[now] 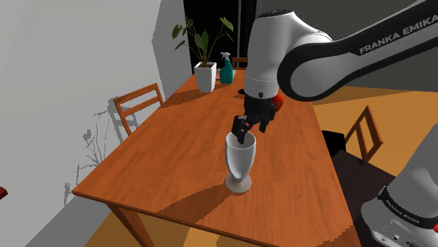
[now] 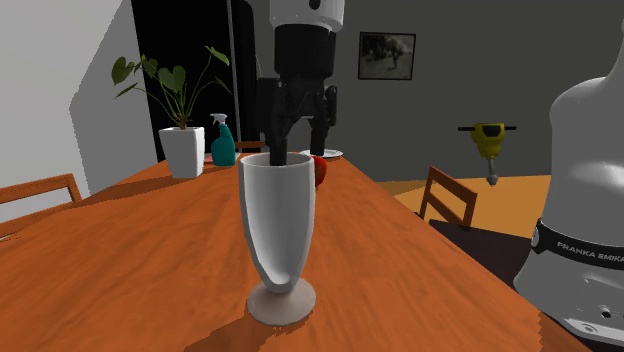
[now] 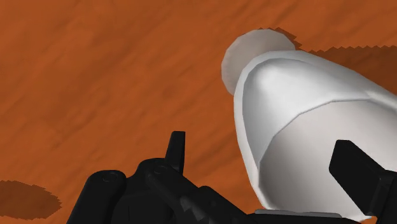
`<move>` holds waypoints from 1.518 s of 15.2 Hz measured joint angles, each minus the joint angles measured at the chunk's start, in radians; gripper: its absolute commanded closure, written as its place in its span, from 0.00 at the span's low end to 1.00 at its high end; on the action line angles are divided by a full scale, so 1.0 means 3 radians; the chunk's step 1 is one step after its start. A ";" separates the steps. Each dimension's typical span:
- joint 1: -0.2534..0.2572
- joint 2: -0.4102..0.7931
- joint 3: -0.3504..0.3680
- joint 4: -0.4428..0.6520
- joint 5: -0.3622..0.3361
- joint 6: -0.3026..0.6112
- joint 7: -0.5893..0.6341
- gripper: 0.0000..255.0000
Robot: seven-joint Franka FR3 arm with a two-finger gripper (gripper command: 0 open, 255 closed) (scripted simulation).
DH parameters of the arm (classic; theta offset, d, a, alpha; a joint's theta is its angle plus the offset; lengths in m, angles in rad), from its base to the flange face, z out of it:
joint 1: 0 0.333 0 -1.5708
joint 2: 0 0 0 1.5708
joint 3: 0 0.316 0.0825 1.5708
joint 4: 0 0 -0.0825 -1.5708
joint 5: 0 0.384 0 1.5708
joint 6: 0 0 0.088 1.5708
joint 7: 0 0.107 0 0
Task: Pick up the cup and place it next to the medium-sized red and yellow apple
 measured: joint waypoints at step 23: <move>-0.0014 0.0072 0.0014 -0.0023 -0.0030 0.0090 0.0015 1.00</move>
